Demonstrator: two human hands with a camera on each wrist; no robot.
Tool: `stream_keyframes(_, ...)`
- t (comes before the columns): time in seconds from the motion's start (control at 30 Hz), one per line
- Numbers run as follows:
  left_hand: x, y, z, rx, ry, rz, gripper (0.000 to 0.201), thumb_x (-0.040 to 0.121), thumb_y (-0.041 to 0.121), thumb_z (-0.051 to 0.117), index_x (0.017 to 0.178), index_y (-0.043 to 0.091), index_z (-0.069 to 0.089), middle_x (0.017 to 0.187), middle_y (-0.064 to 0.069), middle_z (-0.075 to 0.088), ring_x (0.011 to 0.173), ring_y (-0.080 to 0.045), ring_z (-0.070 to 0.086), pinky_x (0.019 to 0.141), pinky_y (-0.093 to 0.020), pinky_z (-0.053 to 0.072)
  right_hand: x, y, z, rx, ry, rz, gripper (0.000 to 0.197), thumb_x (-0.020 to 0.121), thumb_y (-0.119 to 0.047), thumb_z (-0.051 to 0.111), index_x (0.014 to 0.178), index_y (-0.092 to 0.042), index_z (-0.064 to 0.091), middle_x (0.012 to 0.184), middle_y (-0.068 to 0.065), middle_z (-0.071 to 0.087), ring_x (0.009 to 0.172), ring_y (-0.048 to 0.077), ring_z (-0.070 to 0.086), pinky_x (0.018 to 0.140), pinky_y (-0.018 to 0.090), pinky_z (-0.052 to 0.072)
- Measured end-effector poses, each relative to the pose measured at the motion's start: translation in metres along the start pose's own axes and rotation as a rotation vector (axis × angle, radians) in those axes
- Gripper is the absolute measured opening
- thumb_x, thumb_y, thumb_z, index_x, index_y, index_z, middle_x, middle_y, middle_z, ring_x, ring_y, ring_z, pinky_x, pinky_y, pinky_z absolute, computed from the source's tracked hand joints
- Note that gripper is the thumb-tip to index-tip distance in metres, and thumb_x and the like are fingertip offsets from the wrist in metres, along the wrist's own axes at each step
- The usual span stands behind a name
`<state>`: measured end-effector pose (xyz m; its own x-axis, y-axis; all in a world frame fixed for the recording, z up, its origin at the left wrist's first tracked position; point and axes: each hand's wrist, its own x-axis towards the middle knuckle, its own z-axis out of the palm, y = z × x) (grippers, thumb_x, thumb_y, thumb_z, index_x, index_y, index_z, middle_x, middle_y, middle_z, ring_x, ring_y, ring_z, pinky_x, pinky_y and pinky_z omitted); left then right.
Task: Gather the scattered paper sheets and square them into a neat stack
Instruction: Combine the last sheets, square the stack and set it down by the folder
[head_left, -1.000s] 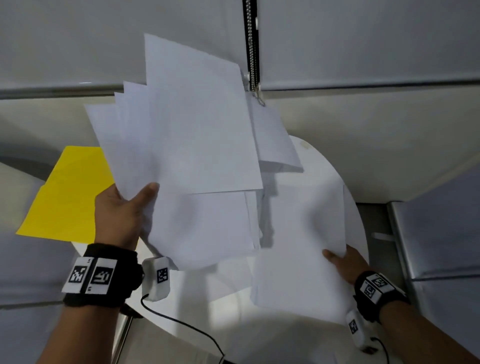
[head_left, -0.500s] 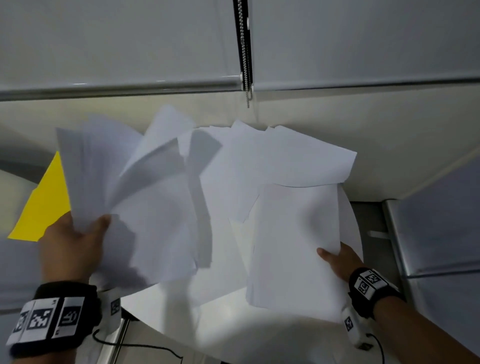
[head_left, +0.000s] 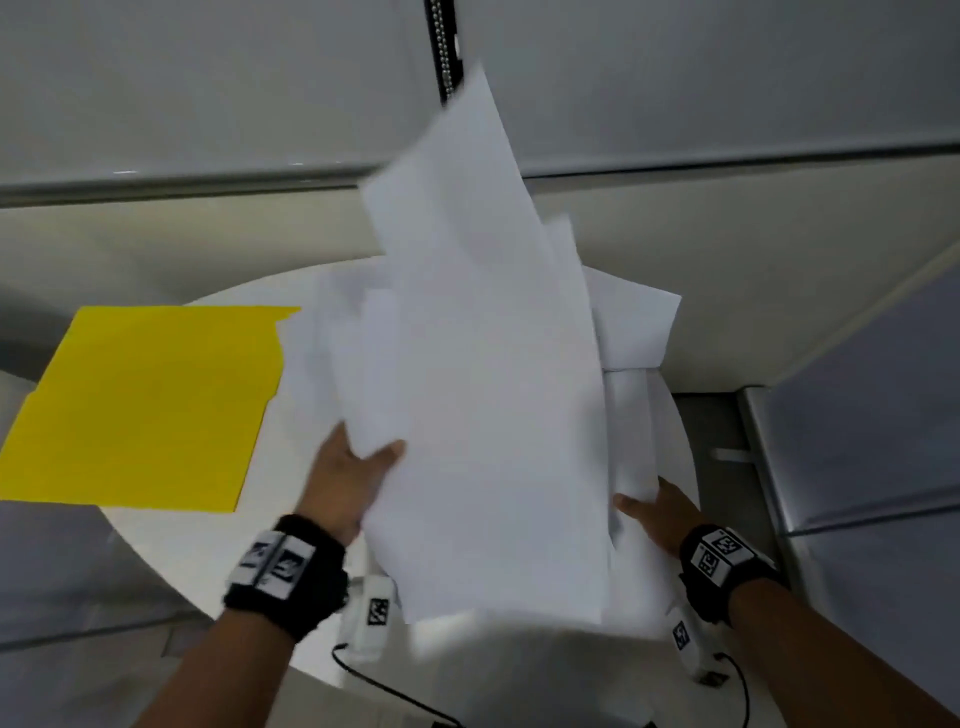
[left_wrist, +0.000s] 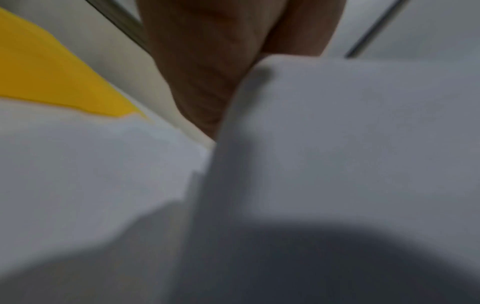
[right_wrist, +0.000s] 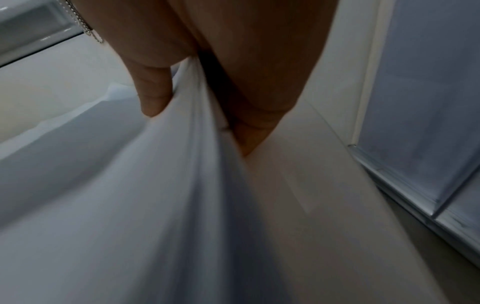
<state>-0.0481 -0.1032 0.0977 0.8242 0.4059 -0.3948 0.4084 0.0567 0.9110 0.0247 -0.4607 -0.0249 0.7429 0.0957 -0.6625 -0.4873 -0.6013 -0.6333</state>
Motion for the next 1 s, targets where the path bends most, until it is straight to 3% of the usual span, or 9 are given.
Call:
stream_keyframes(0.13, 0.014, -0.098, 0.025, 0.239, -0.18, -0.288, 0.067, 0.063, 0.021, 0.083, 0.123, 0.022, 0.053, 0.123, -0.011, 0.065, 0.107, -0.026, 0.066, 0.094, -0.048, 0.053, -0.01, 0.008, 0.005, 0.105, 0.022, 0.024, 0.054, 0.085, -0.022, 0.069, 0.134, -0.013, 0.048, 0.122, 0.004, 0.059, 0.106, 0.022, 0.056, 0.097, 0.034, 0.044)
stream_keyframes(0.23, 0.001, -0.116, 0.034, 0.353, -0.125, -0.345, 0.052, 0.062, 0.023, 0.071, 0.109, 0.015, 0.051, 0.109, -0.019, 0.062, 0.098, -0.032, 0.063, 0.078, -0.037, 0.053, -0.017, 0.009, 0.005, 0.193, 0.04, 0.074, 0.047, 0.083, -0.025, 0.067, 0.126, -0.016, 0.051, 0.121, 0.008, 0.062, 0.103, 0.025, 0.06, 0.099, 0.041, 0.046)
stream_keyframes(0.4, -0.008, -0.103, 0.039, 0.417, -0.104, -0.382, 0.043, 0.07, 0.032, 0.072, 0.096, 0.01, 0.045, 0.096, -0.005, 0.052, 0.091, -0.024, 0.054, 0.08, -0.036, 0.044, -0.012, 0.027, 0.006, 0.398, 0.044, 0.111, 0.103, 0.06, -0.074, 0.065, 0.144, -0.019, 0.038, 0.14, 0.0, 0.05, 0.127, 0.024, 0.049, 0.112, 0.047, 0.034)
stream_keyframes(0.5, 0.007, -0.109, 0.037, 0.516, -0.071, -0.305, 0.069, 0.074, 0.054, 0.072, 0.125, 0.013, 0.048, 0.121, -0.003, 0.058, 0.115, -0.025, 0.054, 0.101, -0.043, 0.044, -0.021, 0.019, 0.006, 0.335, 0.029, 0.08, 0.091, 0.063, -0.073, 0.065, 0.137, -0.025, 0.045, 0.131, -0.006, 0.056, 0.12, 0.019, 0.052, 0.109, 0.045, 0.037)
stream_keyframes(0.63, 0.008, -0.102, 0.045, 0.474, -0.091, -0.267, 0.058, 0.082, 0.017, 0.07, 0.134, 0.025, 0.045, 0.128, -0.001, 0.06, 0.122, -0.026, 0.054, 0.107, -0.043, 0.042, -0.025, 0.017, 0.006, 0.35, 0.023, 0.065, 0.084, 0.064, -0.07, 0.069, 0.133, -0.026, 0.048, 0.127, -0.005, 0.059, 0.117, 0.019, 0.056, 0.108, 0.044, 0.04)
stream_keyframes(0.73, 0.003, -0.094, 0.063, 0.473, -0.132, -0.275, 0.068, 0.084, 0.002, 0.057, 0.145, 0.024, 0.035, 0.132, 0.0, 0.052, 0.123, -0.024, 0.048, 0.108, -0.039, 0.038, -0.026, 0.014, 0.006, 0.361, 0.013, 0.053, 0.068, 0.073, -0.059, 0.069, 0.13, -0.027, 0.051, 0.124, -0.005, 0.062, 0.114, 0.018, 0.057, 0.106, 0.042, 0.042)
stream_keyframes(0.83, 0.0, -0.09, 0.087, 0.492, -0.215, -0.236, 0.061, 0.085, 0.005, 0.052, 0.143, 0.021, 0.04, 0.128, 0.003, 0.052, 0.122, -0.023, 0.048, 0.104, -0.036, 0.039, -0.02, 0.02, 0.008, 0.343, 0.025, 0.03, 0.09, 0.052, -0.072, 0.075, 0.129, -0.029, 0.053, 0.12, -0.007, 0.064, 0.111, 0.017, 0.06, 0.104, 0.04, 0.044)
stream_keyframes(0.9, -0.002, -0.09, 0.102, 0.554, -0.304, -0.198, 0.058, 0.08, 0.02, 0.051, 0.137, 0.022, 0.045, 0.127, -0.001, 0.054, 0.122, -0.028, 0.052, 0.103, -0.038, 0.042, -0.021, 0.02, 0.007, 0.31, 0.008, 0.035, 0.086, 0.057, -0.058, 0.08, 0.131, -0.024, 0.051, 0.12, -0.004, 0.064, 0.109, 0.019, 0.06, 0.101, 0.04, 0.046)
stream_keyframes(1.0, -0.003, -0.103, 0.112, 0.73, -0.341, -0.21, 0.063, 0.088, 0.027, 0.051, 0.148, 0.021, 0.03, 0.137, -0.007, 0.034, 0.131, -0.029, 0.036, 0.111, -0.043, 0.033, -0.031, 0.015, 0.006, 0.326, -0.003, 0.042, 0.054, 0.079, -0.011, 0.073, 0.126, -0.022, 0.049, 0.113, 0.001, 0.063, 0.103, 0.022, 0.06, 0.094, 0.037, 0.048)
